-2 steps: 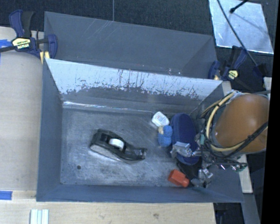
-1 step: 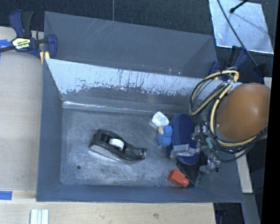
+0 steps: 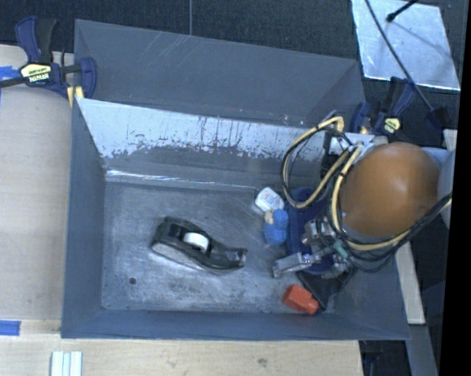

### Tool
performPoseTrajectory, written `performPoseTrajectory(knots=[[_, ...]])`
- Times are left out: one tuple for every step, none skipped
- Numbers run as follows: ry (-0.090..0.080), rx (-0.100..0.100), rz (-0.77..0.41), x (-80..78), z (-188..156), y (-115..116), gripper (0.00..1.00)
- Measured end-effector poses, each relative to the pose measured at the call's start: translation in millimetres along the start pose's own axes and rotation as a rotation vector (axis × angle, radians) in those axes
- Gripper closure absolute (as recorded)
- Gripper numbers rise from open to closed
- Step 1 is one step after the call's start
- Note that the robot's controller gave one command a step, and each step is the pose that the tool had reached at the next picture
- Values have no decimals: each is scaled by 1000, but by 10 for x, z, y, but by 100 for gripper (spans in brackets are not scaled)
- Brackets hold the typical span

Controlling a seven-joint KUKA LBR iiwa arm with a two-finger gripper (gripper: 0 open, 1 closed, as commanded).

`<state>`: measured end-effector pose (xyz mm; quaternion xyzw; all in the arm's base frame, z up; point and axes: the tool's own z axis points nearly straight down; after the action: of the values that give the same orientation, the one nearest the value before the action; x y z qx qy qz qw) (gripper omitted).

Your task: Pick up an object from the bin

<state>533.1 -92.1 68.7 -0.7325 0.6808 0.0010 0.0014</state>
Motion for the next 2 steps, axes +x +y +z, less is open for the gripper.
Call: performPoseTrajectory(knots=[[1,-4,-362,-216,-6,131,0],[2,-3,-359,-215,-16,122,100]])
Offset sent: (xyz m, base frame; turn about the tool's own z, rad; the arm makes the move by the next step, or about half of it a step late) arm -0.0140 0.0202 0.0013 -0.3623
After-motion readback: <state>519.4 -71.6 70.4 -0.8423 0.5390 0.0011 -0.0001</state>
